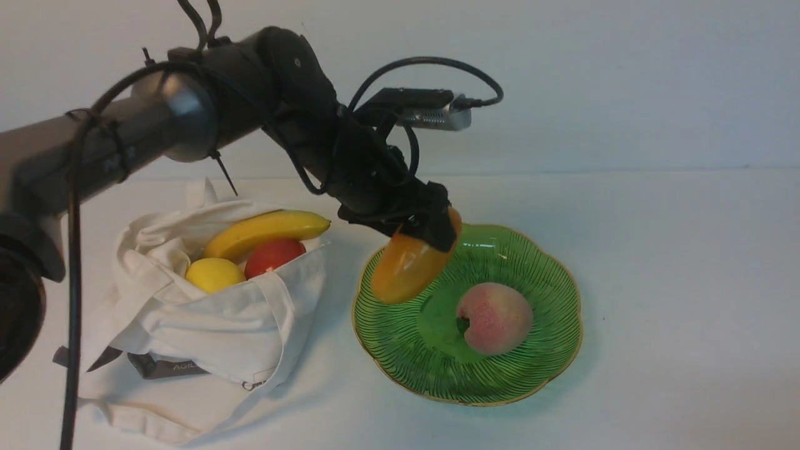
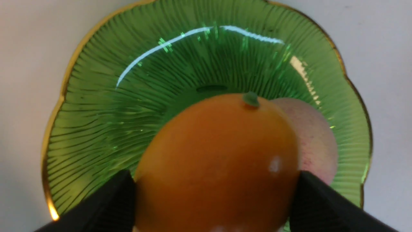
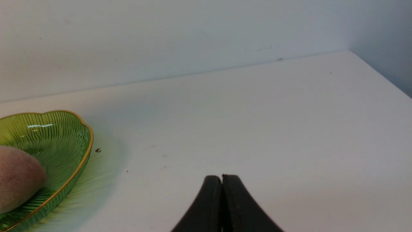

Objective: Take the fruit out of the cloth bag on the white table and place them on a plate.
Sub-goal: 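Carry the mango from the white cloth bag to the fruit plate with the left gripper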

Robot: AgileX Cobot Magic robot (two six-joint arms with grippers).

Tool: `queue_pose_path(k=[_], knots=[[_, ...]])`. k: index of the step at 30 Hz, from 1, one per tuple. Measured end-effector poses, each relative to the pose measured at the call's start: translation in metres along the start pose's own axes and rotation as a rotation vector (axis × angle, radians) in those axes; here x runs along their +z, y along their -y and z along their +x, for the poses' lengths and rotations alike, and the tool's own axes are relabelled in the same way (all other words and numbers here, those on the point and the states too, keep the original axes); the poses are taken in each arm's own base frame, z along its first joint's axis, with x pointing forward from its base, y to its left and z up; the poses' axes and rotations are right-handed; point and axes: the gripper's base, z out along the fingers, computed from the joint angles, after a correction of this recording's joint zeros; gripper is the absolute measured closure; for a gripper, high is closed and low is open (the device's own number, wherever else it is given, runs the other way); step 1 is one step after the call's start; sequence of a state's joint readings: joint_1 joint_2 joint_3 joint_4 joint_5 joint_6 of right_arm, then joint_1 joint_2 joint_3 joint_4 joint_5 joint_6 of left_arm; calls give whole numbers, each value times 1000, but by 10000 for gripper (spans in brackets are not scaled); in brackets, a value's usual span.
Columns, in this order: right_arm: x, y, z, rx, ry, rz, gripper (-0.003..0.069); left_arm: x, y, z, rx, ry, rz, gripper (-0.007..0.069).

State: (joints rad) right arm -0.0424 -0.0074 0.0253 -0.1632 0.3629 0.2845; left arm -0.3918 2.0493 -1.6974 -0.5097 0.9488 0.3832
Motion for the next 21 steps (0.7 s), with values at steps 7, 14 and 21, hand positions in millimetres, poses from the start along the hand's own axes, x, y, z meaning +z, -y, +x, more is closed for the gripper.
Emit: queue_pose_path(k=[7, 14, 21], knots=[[0, 0, 0, 0, 0, 0, 674, 23, -10, 5, -60, -37, -5, 68], [0, 0, 0, 0, 0, 0, 674, 23, -10, 5, -62, -40, -3, -44], [0, 0, 0, -3, 0, 0, 674, 18, -7, 6, -56, -72, 11, -22]])
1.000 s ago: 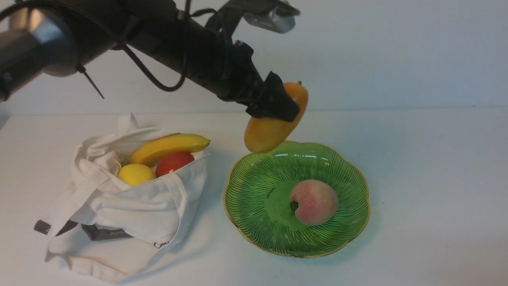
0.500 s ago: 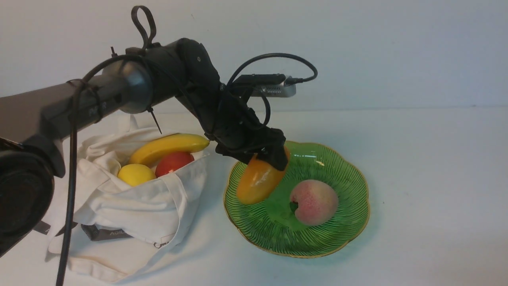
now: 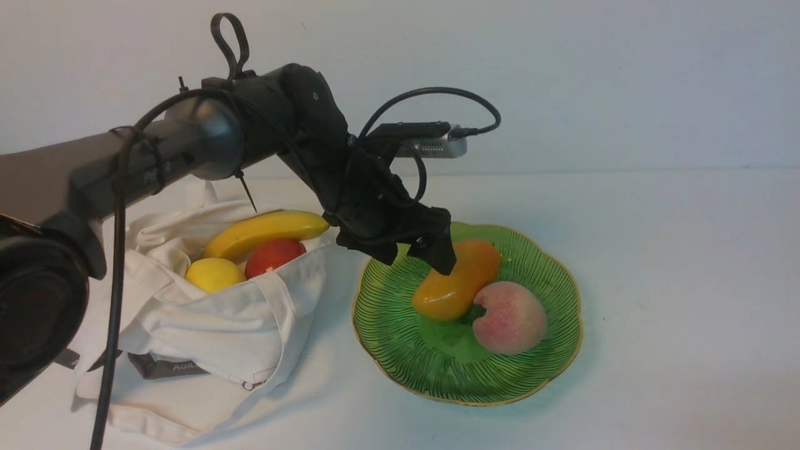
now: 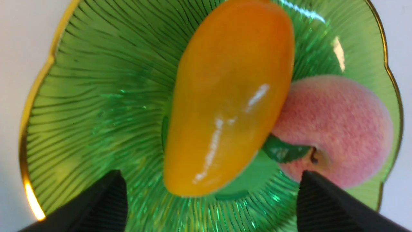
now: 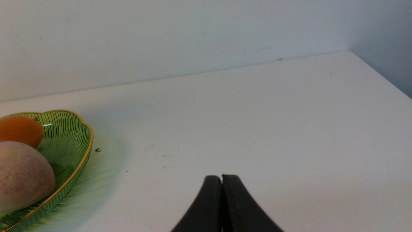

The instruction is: Take the fruit out of the cloth bag on the white table and place them on a plate.

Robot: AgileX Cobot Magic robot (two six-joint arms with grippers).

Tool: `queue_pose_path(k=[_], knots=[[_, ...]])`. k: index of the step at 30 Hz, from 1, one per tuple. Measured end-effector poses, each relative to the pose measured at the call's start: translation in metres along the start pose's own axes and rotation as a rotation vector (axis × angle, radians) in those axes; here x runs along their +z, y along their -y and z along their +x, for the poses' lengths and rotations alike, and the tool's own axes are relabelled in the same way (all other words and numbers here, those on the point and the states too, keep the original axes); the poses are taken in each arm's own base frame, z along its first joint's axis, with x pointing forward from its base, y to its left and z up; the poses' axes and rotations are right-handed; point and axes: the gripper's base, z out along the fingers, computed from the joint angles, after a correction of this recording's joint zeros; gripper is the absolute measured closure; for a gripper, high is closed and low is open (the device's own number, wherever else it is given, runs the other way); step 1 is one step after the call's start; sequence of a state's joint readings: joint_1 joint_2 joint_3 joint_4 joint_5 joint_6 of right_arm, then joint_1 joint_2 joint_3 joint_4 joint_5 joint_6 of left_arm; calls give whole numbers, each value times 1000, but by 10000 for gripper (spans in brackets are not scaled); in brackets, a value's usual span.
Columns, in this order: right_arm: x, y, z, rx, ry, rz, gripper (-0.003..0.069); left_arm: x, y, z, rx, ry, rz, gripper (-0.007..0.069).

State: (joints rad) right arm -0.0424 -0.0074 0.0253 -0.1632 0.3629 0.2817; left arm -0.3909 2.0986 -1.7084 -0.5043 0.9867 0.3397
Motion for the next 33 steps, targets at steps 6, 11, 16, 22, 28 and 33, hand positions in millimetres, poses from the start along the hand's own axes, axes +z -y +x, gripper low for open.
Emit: queue_pose_path(k=[6, 11, 16, 22, 28, 33], knots=[[0, 0, 0, 0, 0, 0, 674, -53, 13, -13, 10, 53, -27, 326], [0, 0, 0, 0, 0, 0, 674, -121, 35, -10, 87, 168, -111, 594], [0, 0, 0, 0, 0, 0, 674, -208, 71, 19, 150, 328, -171, 632], [0, 0, 0, 0, 0, 0, 674, -287, 110, 86, 183, 505, -189, 632], [0, 0, 0, 0, 0, 0, 674, -321, 129, 160, 180, 703, -190, 632], [0, 0, 0, 0, 0, 0, 674, -327, 132, 221, 209, 887, -208, 632]])
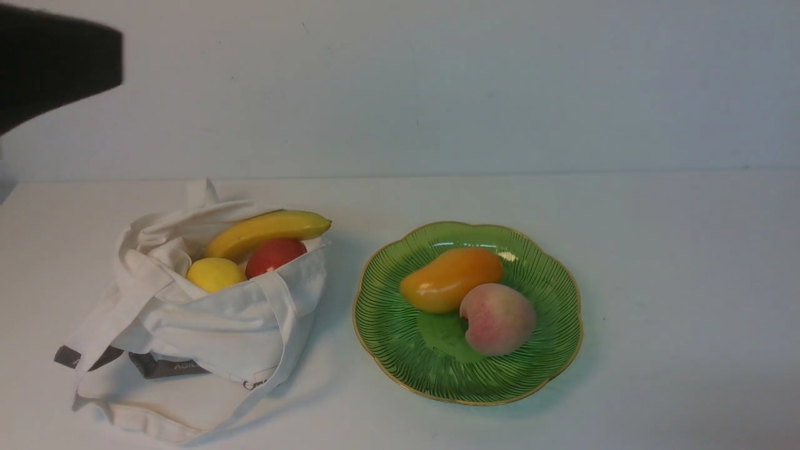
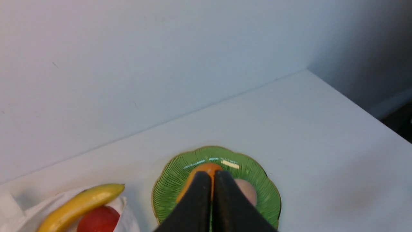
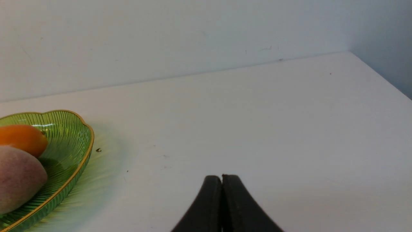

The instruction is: Take the fruit out of the cloth bag on the white table and place them on a plate.

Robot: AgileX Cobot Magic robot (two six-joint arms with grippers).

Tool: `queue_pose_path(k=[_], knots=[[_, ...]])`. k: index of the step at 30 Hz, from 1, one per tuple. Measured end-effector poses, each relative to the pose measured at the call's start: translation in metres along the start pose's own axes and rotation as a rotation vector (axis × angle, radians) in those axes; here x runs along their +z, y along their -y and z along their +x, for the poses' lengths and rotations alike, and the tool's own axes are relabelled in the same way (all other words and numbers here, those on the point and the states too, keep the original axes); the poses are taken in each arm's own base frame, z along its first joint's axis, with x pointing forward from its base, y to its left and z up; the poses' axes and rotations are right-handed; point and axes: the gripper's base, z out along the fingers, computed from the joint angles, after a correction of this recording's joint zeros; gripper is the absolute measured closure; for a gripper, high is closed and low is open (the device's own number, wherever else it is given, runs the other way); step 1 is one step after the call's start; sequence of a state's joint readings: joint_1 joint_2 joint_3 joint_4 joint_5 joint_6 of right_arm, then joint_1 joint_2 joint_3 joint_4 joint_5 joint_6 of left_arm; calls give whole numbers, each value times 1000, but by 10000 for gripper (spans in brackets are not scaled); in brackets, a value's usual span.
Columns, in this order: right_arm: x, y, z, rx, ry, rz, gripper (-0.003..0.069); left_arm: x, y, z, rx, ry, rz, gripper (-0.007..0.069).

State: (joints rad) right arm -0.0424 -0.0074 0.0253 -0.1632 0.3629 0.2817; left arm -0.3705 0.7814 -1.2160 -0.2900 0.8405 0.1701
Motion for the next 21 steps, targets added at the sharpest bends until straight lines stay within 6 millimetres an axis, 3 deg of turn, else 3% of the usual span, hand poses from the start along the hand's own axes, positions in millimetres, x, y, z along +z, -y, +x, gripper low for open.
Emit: queue_pose_path(k=[5, 7, 8, 12, 19, 20, 21], knots=[[0, 0, 0, 1, 0, 0, 674, -40, 3, 29, 66, 171, -53, 632], [0, 0, 0, 2, 0, 0, 674, -43, 2, 35, 76, 185, -65, 632], [0, 0, 0, 2, 0, 0, 674, -53, 2, 48, 106, 229, -97, 632], [0, 0, 0, 2, 0, 0, 674, -54, -1, 71, 132, 229, -127, 632], [0, 0, 0, 2, 0, 0, 674, -33, -12, 128, 130, 179, -185, 632], [0, 0, 0, 3, 0, 0, 674, -30, -14, 138, 124, 183, -204, 632], [0, 0, 0, 3, 0, 0, 674, -24, -19, 166, 100, 195, -264, 632]])
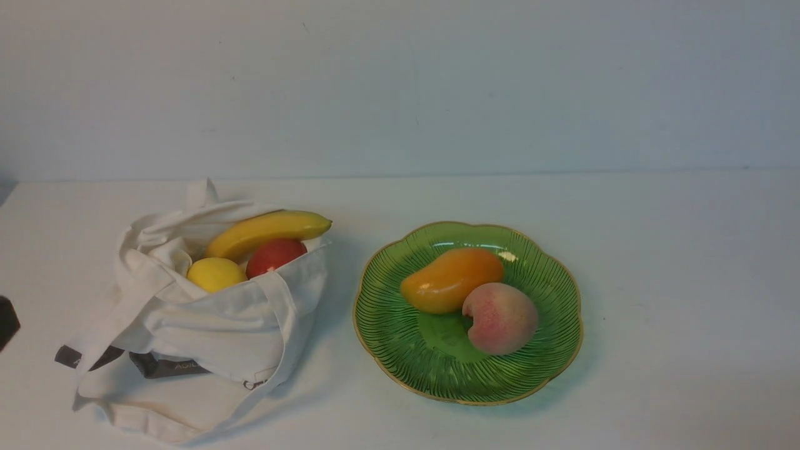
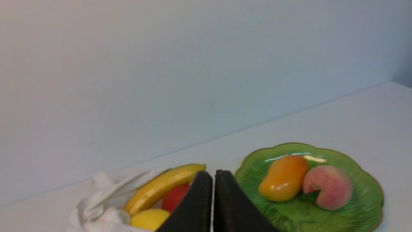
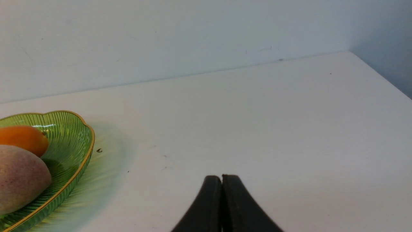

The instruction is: Take the fruit out of the cloth bag on the white table and place them on a plate.

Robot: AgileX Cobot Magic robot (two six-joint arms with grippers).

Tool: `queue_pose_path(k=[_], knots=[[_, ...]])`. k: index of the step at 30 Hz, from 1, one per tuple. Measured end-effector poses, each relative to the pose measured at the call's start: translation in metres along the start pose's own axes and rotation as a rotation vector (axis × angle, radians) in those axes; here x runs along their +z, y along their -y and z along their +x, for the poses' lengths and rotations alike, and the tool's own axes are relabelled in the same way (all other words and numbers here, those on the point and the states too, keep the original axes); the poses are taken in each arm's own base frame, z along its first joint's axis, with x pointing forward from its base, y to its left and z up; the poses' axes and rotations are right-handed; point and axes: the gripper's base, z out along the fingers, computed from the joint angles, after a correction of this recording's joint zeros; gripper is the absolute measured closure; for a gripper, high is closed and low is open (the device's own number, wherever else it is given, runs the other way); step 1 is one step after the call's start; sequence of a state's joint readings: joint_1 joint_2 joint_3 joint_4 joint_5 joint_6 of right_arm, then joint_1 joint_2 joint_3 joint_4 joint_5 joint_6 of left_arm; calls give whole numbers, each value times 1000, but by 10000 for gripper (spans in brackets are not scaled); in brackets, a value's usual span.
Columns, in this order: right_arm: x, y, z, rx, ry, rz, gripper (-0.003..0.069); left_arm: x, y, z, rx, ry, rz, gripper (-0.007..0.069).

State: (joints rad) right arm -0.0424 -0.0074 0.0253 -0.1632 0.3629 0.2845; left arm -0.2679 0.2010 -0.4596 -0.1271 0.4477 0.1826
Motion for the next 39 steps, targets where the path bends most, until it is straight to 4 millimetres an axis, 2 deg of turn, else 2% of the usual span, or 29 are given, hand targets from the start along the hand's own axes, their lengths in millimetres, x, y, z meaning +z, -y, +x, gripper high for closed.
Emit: queue_pose_path(k=[1, 2, 4, 5, 6, 7, 8, 11, 16, 39], knots=[[0, 0, 0, 0, 0, 0, 674, 1, -1, 16, -12, 3, -36, 632], [0, 0, 0, 0, 0, 0, 674, 1, -1, 19, -15, 4, -43, 632], [0, 0, 0, 0, 0, 0, 674, 4, -3, 65, -36, -7, -138, 632], [0, 0, 0, 0, 0, 0, 674, 4, -3, 65, -36, -7, -138, 632], [0, 0, 0, 0, 0, 0, 674, 7, -4, 89, -51, -35, -182, 632], [0, 0, 0, 0, 0, 0, 674, 8, -4, 94, -57, -44, -191, 632], [0, 0, 0, 0, 0, 0, 674, 12, -5, 112, -79, -91, -217, 632], [0, 0, 0, 0, -1, 0, 674, 16, -5, 136, -123, -163, -235, 632], [0, 0, 0, 0, -1, 0, 674, 16, -5, 143, -133, -205, -238, 632], [0, 0, 0, -6, -1, 1, 674, 15, -5, 143, -128, -210, -238, 632]])
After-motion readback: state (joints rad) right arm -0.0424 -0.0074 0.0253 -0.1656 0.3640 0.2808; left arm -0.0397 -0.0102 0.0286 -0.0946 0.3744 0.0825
